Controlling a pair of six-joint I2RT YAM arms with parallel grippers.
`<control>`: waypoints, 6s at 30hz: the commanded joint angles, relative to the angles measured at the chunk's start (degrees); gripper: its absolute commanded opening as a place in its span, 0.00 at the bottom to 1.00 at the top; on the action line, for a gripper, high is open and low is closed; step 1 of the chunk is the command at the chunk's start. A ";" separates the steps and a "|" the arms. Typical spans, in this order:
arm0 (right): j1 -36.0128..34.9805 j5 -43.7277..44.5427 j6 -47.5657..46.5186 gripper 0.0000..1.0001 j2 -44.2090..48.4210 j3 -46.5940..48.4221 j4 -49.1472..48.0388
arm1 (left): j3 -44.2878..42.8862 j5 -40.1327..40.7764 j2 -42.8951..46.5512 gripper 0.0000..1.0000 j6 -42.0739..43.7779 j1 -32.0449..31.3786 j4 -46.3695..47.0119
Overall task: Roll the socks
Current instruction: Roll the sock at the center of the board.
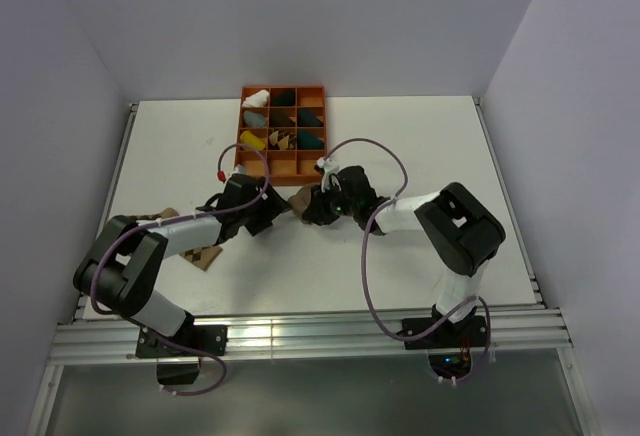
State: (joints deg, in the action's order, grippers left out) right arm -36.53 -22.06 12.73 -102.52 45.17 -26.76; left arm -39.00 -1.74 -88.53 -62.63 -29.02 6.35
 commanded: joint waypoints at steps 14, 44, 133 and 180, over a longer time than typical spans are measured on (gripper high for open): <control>8.49 -26.08 9.68 0.00 -10.94 10.38 8.84 | 7.54 -5.47 -4.62 0.76 -4.25 0.01 30.03; 10.52 -35.85 7.31 0.00 -13.06 13.90 15.69 | 2.36 -3.62 -13.24 0.76 0.66 -0.16 24.32; 10.17 -16.35 8.54 0.32 0.64 5.90 15.61 | -1.60 8.42 -9.91 0.22 -10.41 -7.72 -2.48; 13.42 -4.13 17.07 0.00 -1.19 0.97 9.35 | -14.33 10.52 -9.64 0.06 1.37 -7.11 -23.30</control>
State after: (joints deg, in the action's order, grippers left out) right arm -24.21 -29.10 30.83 -107.20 46.74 -22.41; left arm -51.42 3.90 -97.78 -66.13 -36.58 -4.56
